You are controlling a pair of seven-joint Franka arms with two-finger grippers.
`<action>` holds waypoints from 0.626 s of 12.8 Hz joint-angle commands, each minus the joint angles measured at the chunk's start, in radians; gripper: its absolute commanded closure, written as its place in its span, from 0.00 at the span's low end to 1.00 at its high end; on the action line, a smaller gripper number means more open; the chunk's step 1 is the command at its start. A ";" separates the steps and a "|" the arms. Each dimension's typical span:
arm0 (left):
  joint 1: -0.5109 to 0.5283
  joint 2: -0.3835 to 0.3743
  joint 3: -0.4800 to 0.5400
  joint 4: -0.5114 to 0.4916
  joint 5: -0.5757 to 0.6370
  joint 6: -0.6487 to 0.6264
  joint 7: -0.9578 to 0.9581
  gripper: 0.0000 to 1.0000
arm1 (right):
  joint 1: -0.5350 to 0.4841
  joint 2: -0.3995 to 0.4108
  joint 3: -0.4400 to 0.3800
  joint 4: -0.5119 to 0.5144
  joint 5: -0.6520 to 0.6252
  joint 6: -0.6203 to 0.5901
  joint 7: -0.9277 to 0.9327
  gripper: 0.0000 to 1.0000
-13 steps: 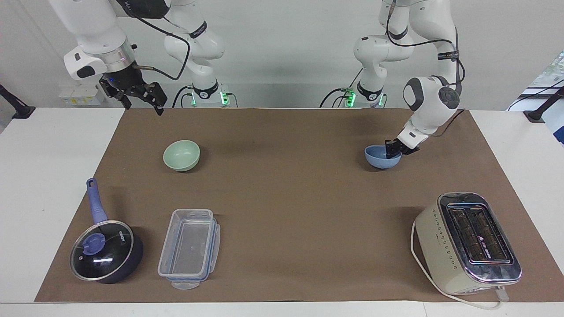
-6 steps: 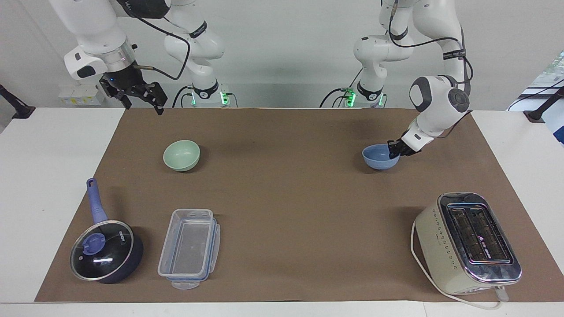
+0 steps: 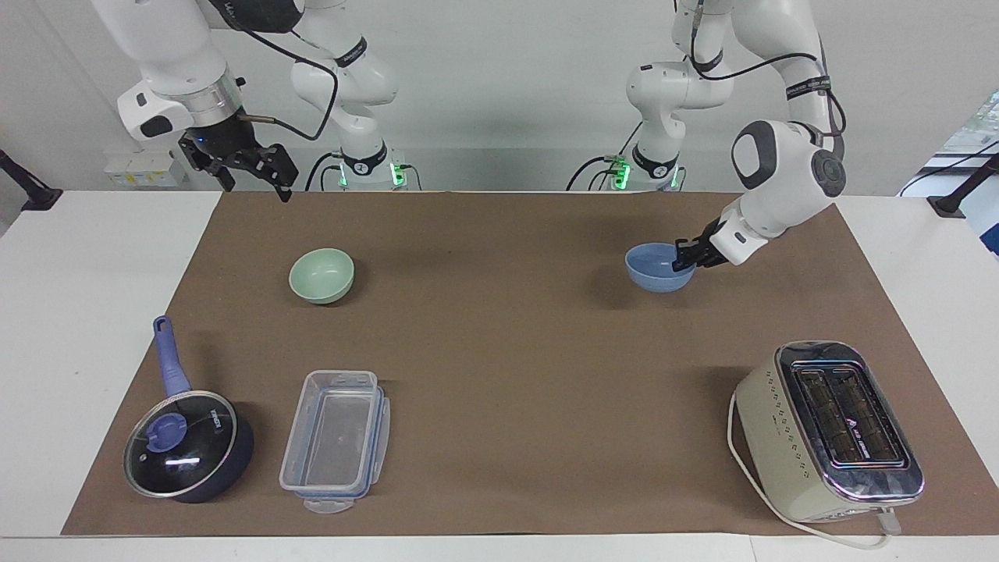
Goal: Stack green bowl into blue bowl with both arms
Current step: 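Slide the blue bowl to the table center while the right gripper reaches the green bowl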
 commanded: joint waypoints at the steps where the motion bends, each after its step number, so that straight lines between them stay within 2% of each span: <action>1: -0.109 0.015 0.008 0.022 -0.019 0.000 -0.148 1.00 | -0.006 -0.062 0.003 -0.100 0.004 0.083 -0.011 0.00; 4: -0.228 0.021 0.006 0.009 -0.076 0.081 -0.276 1.00 | 0.003 -0.102 0.011 -0.223 0.004 0.174 0.043 0.00; 8: -0.385 0.109 0.006 0.002 -0.201 0.238 -0.364 1.00 | 0.005 -0.151 0.016 -0.382 0.004 0.230 0.055 0.00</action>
